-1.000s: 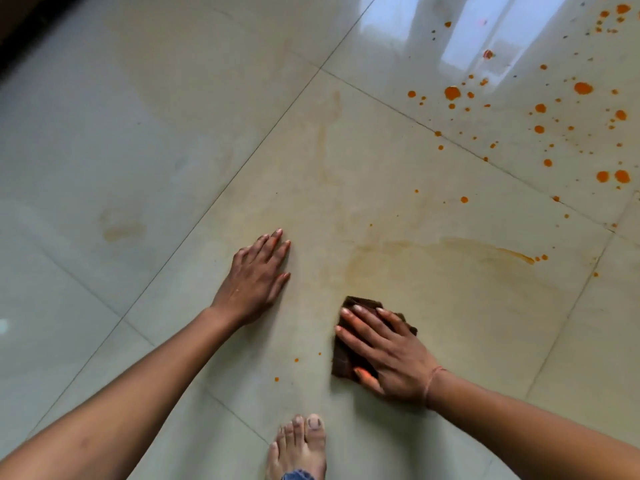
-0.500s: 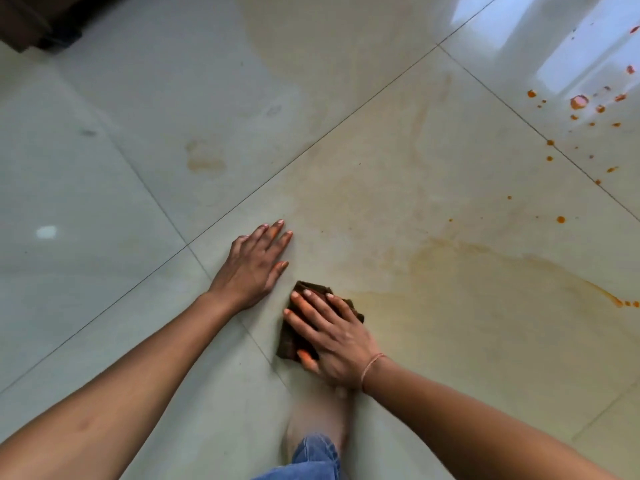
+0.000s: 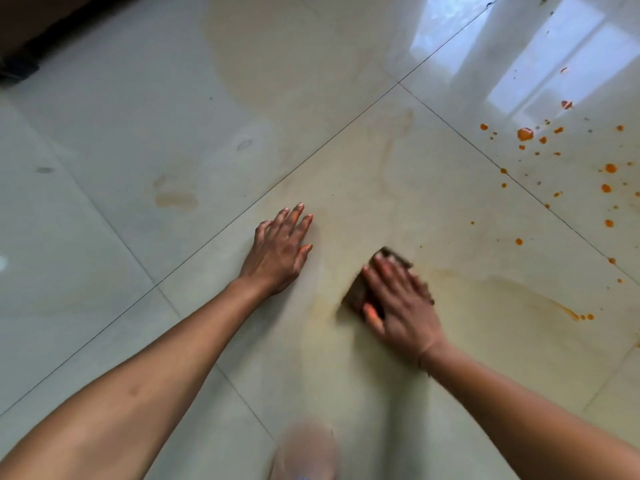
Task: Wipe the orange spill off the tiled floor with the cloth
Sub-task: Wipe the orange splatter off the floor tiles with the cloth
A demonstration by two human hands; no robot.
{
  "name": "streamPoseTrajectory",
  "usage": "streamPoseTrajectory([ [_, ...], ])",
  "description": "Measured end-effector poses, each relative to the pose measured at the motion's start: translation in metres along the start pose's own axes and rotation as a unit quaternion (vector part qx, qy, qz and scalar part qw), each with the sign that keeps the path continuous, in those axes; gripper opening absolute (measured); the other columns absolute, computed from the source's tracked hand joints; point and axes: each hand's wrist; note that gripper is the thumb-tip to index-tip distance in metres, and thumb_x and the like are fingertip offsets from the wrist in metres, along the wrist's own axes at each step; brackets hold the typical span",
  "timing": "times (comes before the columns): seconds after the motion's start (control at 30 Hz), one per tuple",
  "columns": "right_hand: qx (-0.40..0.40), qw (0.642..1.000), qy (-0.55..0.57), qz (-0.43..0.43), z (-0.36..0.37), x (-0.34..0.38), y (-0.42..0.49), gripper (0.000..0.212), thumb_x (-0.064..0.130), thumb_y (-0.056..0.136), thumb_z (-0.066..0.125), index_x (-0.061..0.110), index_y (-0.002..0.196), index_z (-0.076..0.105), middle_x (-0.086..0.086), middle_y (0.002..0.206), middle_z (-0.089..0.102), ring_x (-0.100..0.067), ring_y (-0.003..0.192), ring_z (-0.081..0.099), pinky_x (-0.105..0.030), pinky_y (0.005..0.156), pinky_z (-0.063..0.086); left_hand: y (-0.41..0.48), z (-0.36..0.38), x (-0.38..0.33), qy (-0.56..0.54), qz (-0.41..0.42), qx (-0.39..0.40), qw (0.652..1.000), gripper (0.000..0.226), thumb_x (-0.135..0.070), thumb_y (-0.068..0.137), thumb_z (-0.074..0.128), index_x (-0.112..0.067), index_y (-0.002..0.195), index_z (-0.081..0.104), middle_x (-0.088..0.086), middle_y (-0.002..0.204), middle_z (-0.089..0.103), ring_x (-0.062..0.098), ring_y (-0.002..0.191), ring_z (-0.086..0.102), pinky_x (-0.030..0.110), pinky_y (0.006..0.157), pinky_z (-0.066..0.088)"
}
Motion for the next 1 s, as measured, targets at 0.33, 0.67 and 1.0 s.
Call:
streamPoseTrajectory([
  [0.33, 0.003, 0.999, 0.029, -0.039, 0.006, 0.028, 0.008, 0.072, 0.053, 0.086, 0.046, 0.027, 0.151, 0.028, -0.002, 0.161, 0.017, -0.021, 0.149, 0.014, -0.046, 0.115, 0.023, 0.060, -0.014, 0.055, 0.032, -0.034, -0.023, 0.999, 0.052, -0.034, 0.100, 0.034, -0.017, 0.149, 0.029, 0.004, 0.158, 0.022, 0.024, 0.145, 0.020, 0.043, 0.111, 0.017],
  [0.67, 0.010, 0.999, 0.046, 0.012, -0.004, 0.058, 0.071, 0.071, 0.052, 0.089, 0.042, 0.025, 0.152, 0.025, -0.003, 0.162, 0.014, -0.022, 0.150, 0.011, -0.044, 0.119, 0.016, 0.058, -0.010, 0.063, 0.004, -0.018, -0.052, 0.998, 0.054, -0.032, 0.096, 0.024, -0.020, 0.146, 0.038, 0.001, 0.155, 0.029, 0.024, 0.142, 0.030, 0.044, 0.109, 0.021],
  [1.0, -0.003, 0.999, 0.054, -0.005, 0.010, 0.108, 0.092, 0.073, 0.050, 0.088, 0.045, 0.021, 0.152, 0.026, -0.006, 0.162, 0.015, -0.024, 0.150, 0.010, -0.047, 0.117, 0.019, 0.059, -0.010, 0.064, 0.000, -0.018, -0.052, 0.998, 0.052, -0.026, 0.094, 0.033, -0.022, 0.145, 0.039, 0.000, 0.155, 0.030, 0.023, 0.142, 0.030, 0.044, 0.108, 0.022],
])
Point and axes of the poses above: each hand's wrist, its own y-axis towards the middle knuckle, its own z-axis out of the palm, x = y × z
